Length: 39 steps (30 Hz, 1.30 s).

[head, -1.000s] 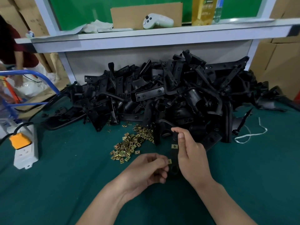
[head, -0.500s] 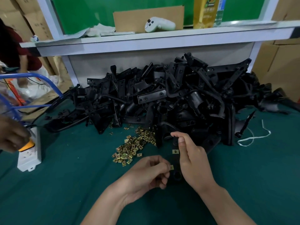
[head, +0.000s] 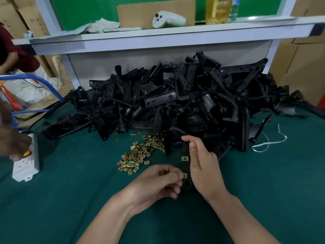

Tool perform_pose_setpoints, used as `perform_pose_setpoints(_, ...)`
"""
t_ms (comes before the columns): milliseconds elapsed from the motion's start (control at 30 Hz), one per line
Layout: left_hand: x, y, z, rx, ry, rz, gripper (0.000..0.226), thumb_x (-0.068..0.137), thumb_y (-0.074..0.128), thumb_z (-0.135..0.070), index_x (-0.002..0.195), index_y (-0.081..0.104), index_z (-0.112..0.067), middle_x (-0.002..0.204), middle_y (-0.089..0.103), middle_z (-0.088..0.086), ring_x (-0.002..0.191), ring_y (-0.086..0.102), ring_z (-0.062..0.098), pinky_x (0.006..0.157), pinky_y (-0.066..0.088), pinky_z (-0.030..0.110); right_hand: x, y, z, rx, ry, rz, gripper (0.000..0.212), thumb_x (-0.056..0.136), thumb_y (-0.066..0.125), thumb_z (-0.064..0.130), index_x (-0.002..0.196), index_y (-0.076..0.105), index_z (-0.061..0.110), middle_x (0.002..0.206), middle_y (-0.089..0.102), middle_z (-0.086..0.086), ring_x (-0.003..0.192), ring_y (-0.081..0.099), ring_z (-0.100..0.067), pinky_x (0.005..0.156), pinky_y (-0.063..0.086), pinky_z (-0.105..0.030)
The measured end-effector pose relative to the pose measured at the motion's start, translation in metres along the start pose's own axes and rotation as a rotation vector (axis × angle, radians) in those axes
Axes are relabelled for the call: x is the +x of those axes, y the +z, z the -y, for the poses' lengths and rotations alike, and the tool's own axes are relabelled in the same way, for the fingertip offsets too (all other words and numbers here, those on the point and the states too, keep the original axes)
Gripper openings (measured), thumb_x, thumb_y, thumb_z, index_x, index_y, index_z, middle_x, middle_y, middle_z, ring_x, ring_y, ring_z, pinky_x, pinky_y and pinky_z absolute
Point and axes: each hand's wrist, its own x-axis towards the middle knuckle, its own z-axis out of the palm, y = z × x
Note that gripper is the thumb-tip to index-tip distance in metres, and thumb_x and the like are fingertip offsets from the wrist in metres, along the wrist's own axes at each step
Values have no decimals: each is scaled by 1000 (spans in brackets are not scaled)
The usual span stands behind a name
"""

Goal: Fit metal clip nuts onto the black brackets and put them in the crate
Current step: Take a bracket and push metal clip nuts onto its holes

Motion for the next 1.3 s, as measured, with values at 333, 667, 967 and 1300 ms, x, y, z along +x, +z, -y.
perform_pose_setpoints(333, 0, -2, 4, -147, -22, 82, 10, 90, 67, -12, 97, 74, -8, 79, 64, 7, 68, 62, 15, 62, 56, 26, 2, -3, 1, 32, 13, -65, 39, 103, 26, 49, 125, 56, 39, 46, 45, 8, 38, 38, -8, 41, 29, -14)
perform_pose_setpoints(667, 3, -1, 7, -81, 2, 56, 14, 87, 73, -18, 98, 72, -9, 76, 63, 6, 68, 62, 15, 61, 54, 26, 1, -3, 0, 3, -3, -59, 40, 104, 24, 49, 126, 56, 36, 49, 47, 8, 39, 40, -9, 42, 30, -15)
perform_pose_setpoints(967, 1, 2, 4, -113, 36, 63, 18, 92, 63, -24, 87, 76, -12, 79, 63, 8, 69, 62, 18, 61, 54, 28, 2, -2, 0, 24, 5, -91, 41, 101, 24, 51, 124, 55, 38, 46, 45, 4, 39, 40, -10, 40, 33, -21)
perform_pose_setpoints(1300, 6, 6, 8, 388, 485, -502, 19, 100, 60, -21, 94, 74, -32, 62, 58, -21, 59, 48, 2, 56, 41, 16, -2, -5, 8, 258, 186, -50, 28, 98, 31, 59, 120, 47, 52, 75, 67, 20, 65, 63, 1, 64, 50, -15)
